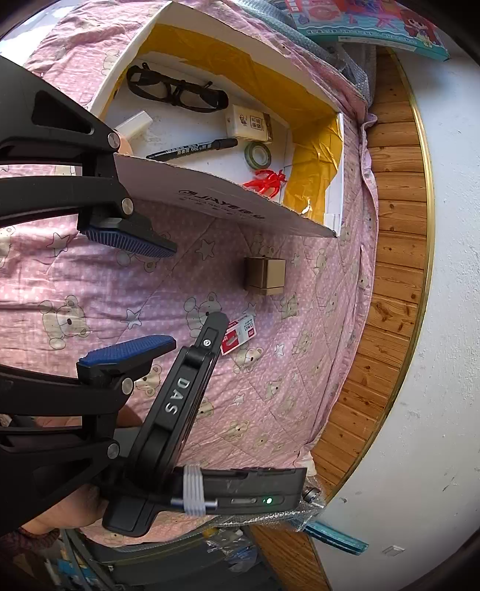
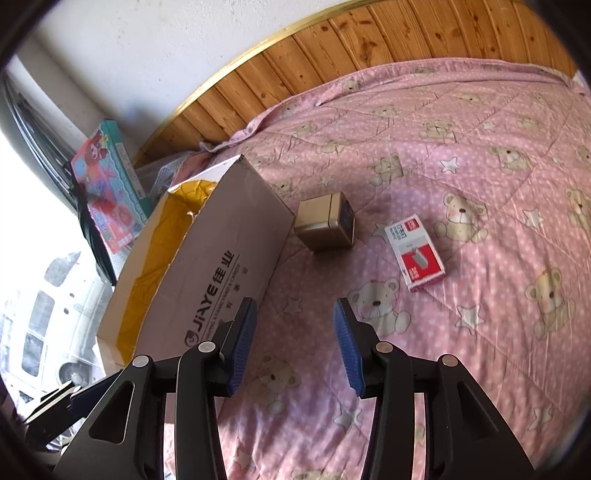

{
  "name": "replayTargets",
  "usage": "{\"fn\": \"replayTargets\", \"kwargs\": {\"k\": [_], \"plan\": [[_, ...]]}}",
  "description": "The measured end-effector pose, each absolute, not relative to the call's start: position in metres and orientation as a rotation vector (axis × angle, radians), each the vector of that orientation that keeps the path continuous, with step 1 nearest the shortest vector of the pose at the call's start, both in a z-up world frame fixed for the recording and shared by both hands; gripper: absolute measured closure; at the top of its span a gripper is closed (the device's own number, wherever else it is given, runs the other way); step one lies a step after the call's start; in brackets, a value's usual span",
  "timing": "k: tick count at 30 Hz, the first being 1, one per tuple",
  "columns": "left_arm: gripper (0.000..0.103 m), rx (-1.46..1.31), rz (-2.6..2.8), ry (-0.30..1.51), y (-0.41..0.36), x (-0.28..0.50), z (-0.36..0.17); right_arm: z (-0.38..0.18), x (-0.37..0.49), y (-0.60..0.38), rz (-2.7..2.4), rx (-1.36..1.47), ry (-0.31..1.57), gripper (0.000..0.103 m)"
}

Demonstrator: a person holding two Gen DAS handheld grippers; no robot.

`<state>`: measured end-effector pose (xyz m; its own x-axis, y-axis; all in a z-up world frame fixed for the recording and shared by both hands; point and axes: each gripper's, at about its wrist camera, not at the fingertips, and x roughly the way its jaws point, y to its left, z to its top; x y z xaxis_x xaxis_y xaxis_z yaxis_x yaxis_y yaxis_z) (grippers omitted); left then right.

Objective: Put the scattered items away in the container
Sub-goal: 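Grasp the small brown box with the right tool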

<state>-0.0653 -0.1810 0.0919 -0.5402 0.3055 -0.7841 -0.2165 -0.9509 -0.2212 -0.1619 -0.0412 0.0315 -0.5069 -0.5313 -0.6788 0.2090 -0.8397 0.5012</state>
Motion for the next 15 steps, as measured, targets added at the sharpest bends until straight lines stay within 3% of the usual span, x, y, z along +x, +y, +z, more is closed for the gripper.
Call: {"fn": "replayTargets", "kwargs": {"k": [4, 15], "plan": [[0.057, -1.314, 2.533, -0.157, -0.187, -0.074, 0.093, 0.025, -0.193, -0.059, -2.394, 1.245, -0.417, 0.049], [0.057, -1.388, 2.542, -0.261, -0.213, -0.101, 0.079, -0.012, -0.271, -0.103, -2.476, 1.315, -0.192, 0.044]]}}
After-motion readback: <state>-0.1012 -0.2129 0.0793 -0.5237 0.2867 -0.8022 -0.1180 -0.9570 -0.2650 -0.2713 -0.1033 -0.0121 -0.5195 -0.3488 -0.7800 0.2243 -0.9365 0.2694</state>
